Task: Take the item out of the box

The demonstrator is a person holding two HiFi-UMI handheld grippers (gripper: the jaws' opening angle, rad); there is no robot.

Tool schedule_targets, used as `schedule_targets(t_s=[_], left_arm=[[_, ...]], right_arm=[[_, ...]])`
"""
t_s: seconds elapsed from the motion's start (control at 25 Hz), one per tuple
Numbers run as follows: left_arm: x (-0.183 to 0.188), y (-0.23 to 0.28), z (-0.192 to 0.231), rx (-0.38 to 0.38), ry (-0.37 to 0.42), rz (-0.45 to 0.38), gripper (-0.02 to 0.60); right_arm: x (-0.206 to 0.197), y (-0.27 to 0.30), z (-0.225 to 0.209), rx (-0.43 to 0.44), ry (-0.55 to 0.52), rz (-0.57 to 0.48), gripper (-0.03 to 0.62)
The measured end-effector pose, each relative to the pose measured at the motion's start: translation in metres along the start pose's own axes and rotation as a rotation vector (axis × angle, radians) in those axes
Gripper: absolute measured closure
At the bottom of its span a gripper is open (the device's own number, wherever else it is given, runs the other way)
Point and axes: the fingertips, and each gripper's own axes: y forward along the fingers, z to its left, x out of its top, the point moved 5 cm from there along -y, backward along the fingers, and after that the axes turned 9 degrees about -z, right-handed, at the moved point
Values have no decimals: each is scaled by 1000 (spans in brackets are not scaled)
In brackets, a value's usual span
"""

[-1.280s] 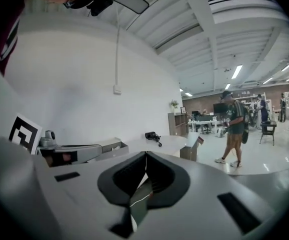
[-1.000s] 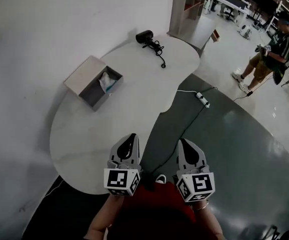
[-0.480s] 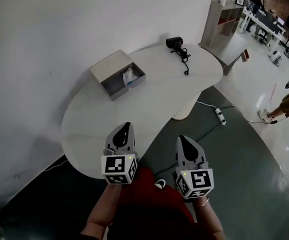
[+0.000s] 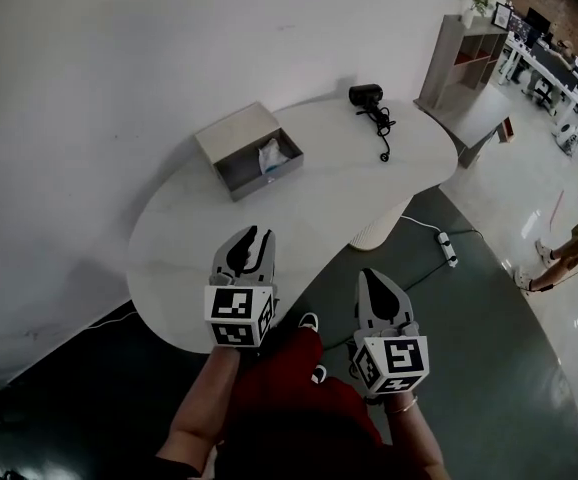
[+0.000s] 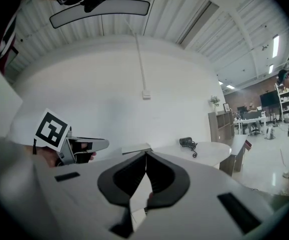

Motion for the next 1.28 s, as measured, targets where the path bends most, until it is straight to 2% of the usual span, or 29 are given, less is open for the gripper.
schedule_targets(t_s=[0.12,0.52,0.8,1.28], left_arm=[[-1,9,2,5,6,10,476],[-11,60,33,80,-4,28,445],[-27,106,52,124,-43,72,423],[-49,160,71,148,-67,140,414]], right_arm=[[3,6,-5,8,-14,3,579],[14,42,-22,37,-31,-26,579],[6,78,-35,74,-33,10,579],[-16,171,-51,171,-22,95,579]])
